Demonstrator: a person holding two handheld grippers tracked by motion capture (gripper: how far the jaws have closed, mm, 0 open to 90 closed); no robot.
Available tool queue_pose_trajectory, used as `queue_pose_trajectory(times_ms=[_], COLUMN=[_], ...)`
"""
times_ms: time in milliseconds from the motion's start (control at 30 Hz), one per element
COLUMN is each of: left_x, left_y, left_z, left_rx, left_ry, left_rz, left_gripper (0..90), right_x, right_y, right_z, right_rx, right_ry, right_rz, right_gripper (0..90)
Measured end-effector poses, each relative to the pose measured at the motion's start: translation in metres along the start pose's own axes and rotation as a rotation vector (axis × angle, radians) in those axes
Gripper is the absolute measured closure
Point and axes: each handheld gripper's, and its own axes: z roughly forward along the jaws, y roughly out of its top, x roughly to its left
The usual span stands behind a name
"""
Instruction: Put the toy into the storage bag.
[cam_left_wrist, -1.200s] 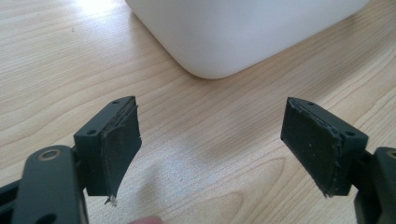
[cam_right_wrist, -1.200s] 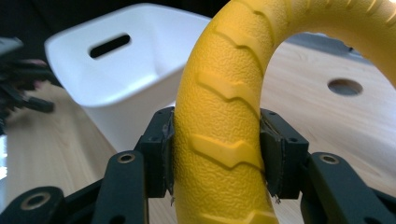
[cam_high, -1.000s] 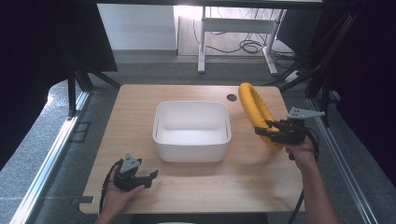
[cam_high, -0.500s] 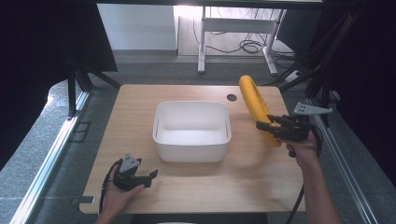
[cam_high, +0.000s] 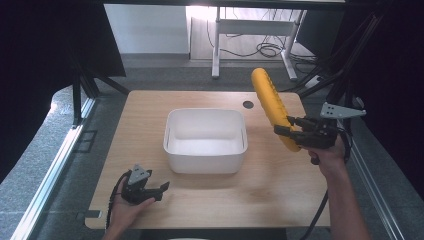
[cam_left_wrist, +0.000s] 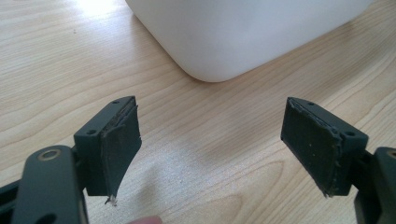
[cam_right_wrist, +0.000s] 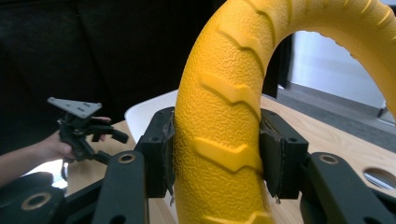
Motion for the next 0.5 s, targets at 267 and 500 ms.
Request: queue_pose_trajectory(times_ms=[267,500], left_x=[0.000,0.001], left_y=[0.000,0.001], left_z=[-0.001,-0.001], left_rx=[-0.003,-0.003], left_ry=[0.000,-0.002], left_rz=[0.001,-0.004], left_gripper=[19.7,19.8], right_x=[0.011,0.019], right_y=[0.014,0.028], right_z=[0.009,0.016], right_rx=[-0.002,-0.010], right_ry=[0.030,0.056], right_rz=[-0.021,-0.043], right_gripper=[51.9,51.8])
